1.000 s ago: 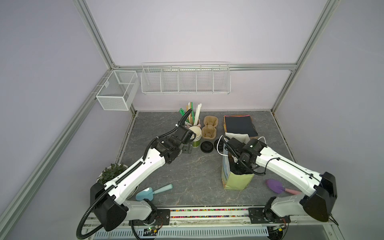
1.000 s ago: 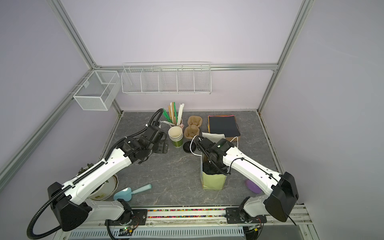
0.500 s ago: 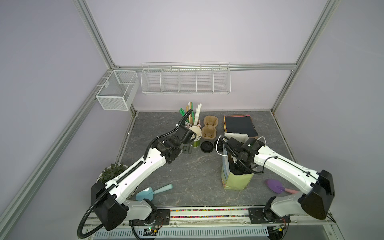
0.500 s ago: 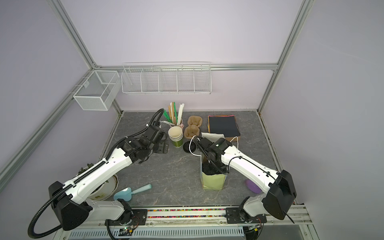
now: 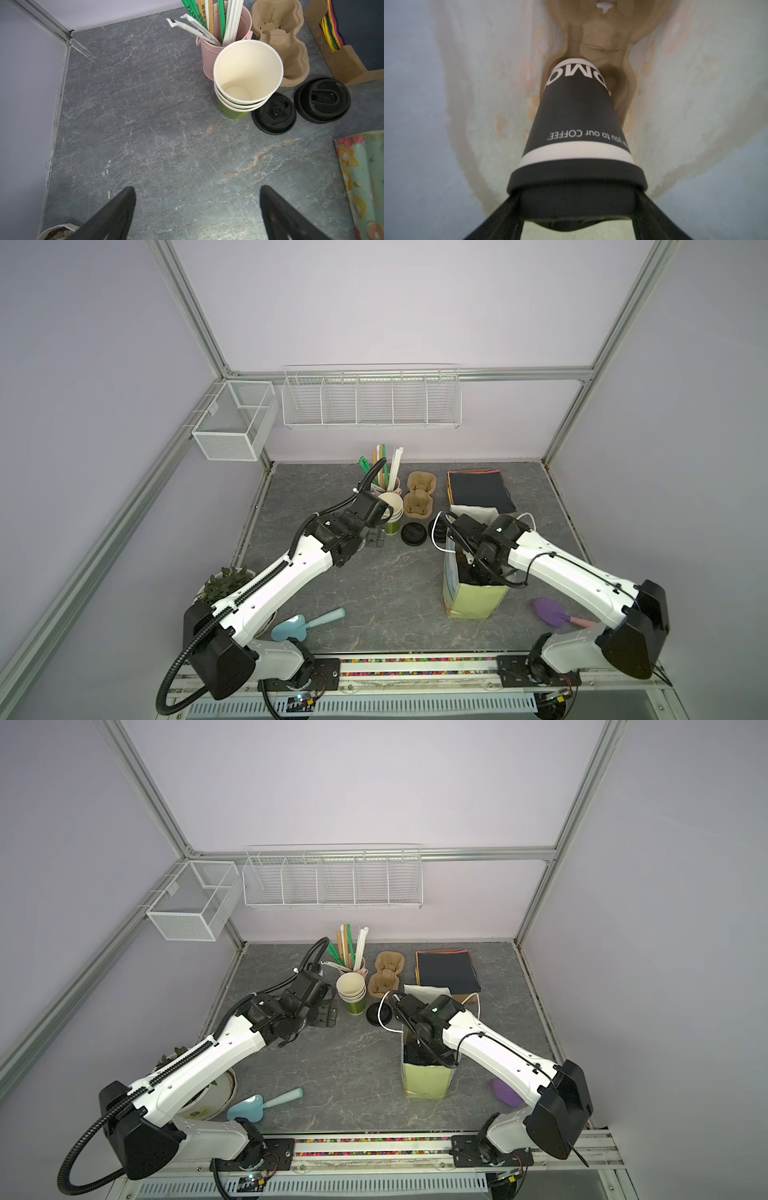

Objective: Pack the takeout coffee

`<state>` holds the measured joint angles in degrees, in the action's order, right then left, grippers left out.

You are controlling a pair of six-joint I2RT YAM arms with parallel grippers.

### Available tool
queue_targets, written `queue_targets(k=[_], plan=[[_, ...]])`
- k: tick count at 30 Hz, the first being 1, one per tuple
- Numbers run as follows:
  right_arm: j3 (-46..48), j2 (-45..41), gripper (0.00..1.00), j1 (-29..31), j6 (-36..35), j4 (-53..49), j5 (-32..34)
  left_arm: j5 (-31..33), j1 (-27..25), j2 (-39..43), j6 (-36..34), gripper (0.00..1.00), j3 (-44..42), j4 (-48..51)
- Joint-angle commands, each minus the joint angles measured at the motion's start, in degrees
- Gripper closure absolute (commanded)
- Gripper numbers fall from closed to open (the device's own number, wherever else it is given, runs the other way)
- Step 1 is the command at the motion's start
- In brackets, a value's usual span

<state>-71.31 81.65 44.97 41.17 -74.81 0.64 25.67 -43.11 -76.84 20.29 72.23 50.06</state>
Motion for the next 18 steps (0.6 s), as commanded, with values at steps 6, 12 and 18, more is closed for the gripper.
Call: queue_targets(k=[6, 12, 18], plan=[[1.08, 1.90, 0.15, -0.87, 1.01, 2.56, 6.47, 0.70, 0.24, -0.75, -0.87, 0.06, 2.04, 2.06], [1.26, 1.89, 0.10, -0.89, 0.69, 2.82, 5.94, 0.61, 0.22, -1.03, -0.87, 0.06, 2.12, 2.14], [0.93, 1.99, 0.05, -0.90, 0.33, 2.68, 5.51, 0.65, 0.22, -1.25, -0.95, 0.06, 2.12, 2.13]])
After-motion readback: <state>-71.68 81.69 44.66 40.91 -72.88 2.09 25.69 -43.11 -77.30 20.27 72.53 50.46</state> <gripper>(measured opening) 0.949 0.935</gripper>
